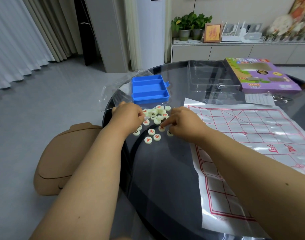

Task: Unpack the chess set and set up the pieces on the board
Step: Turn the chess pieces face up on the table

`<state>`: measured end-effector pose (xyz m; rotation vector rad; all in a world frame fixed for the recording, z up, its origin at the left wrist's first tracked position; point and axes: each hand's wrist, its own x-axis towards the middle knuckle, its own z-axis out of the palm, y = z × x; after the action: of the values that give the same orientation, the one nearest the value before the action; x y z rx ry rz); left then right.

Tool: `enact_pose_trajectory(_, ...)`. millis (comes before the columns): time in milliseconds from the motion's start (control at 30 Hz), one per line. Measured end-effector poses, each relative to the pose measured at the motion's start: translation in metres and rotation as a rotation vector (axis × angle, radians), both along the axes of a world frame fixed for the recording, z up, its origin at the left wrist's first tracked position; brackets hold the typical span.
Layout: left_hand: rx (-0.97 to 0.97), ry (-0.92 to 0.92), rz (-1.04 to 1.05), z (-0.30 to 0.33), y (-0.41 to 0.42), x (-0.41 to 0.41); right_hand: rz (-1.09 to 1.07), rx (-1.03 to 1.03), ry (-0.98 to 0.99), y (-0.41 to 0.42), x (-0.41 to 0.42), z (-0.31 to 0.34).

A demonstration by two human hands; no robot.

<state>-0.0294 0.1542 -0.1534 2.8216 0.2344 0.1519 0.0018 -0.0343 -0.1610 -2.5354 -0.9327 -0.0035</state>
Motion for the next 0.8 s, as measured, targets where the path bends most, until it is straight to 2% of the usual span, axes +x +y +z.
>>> enact_pose_trajectory(167,-0.037,-0.018,-0.042,0.003,-0.006,-0.009,0.068,0.051,0.028,0.001,-0.005,0.004)
enact_pose_trajectory(367,-0.095,0.083,-0.126,0.012,-0.012,-0.027,-0.021,-0.017,-0.137,0.009,0.007,0.001)
enact_pose_trajectory(533,-0.13,-0.065,-0.015,0.003,-0.009,-0.036,0.023,-0.05,-0.149,0.018,0.007,-0.002)
enact_pose_trajectory(800,-0.135,-0.092,-0.025,-0.008,0.001,-0.046,0.046,-0.082,-0.108,0.019,0.007,0.007)
